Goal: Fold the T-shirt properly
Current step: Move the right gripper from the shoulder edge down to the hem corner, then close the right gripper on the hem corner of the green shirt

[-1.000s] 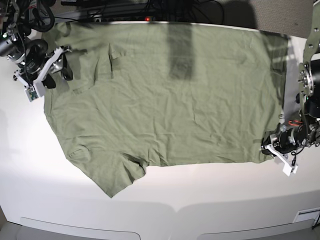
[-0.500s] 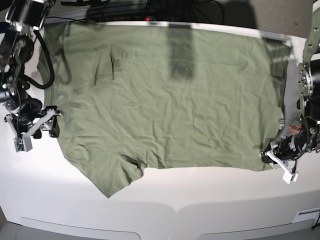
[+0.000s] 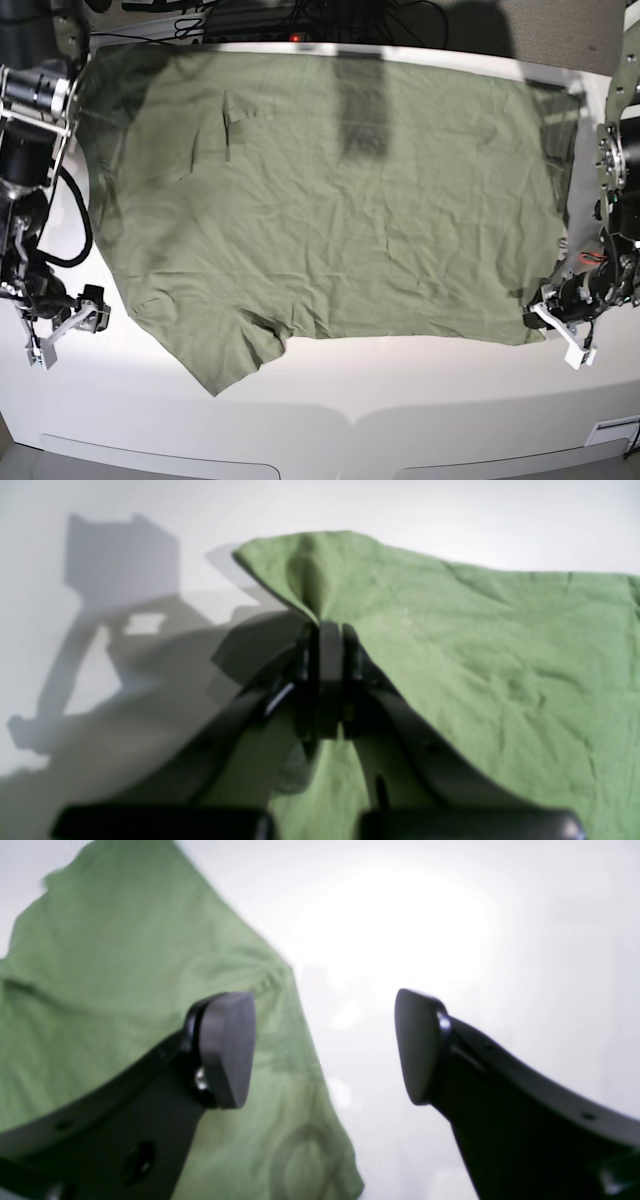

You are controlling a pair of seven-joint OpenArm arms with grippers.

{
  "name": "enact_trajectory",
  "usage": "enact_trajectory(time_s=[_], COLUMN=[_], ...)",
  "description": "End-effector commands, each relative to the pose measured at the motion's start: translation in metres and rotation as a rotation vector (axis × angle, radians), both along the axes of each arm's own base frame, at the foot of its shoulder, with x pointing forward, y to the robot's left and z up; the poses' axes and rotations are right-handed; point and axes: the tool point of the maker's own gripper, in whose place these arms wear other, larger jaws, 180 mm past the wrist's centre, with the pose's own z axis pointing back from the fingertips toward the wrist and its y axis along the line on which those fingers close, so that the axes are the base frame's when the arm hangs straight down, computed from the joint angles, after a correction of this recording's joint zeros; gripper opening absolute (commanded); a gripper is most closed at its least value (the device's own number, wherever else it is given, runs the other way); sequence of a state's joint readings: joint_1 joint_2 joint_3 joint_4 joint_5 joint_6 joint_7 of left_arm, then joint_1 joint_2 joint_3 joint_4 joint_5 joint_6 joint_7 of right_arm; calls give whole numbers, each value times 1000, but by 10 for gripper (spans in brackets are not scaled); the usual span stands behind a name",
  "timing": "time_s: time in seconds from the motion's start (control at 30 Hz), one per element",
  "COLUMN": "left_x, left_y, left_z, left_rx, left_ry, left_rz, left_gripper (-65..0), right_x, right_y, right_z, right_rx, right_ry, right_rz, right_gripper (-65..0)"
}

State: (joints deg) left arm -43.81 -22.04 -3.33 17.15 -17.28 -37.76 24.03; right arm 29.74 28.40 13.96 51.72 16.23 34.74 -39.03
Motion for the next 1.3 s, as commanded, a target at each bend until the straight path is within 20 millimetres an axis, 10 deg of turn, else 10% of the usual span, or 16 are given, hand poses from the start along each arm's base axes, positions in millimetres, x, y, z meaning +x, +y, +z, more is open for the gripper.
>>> enact_trajectory(time_s=[0.0, 0.3, 1.07, 1.27], left_x=[20, 20, 20, 19], left_y=[8, 8, 7, 8], left_z=[28, 28, 28, 27], left_rx=[-3, -3, -3, -2], left_ry=[-81, -81, -80, -76], left_rz=[14, 14, 13, 12], left_gripper=[-650, -650, -650, -650], right_x=[14, 3, -3, 18], right_y=[-5, -1, 42, 13], right_z=[15, -37, -69, -43], right_rx=[3, 103, 95, 64], right_ry=[-34, 189, 281, 120], right_rz=[-4, -60, 5, -37], right_gripper=[-219, -220, -222, -221])
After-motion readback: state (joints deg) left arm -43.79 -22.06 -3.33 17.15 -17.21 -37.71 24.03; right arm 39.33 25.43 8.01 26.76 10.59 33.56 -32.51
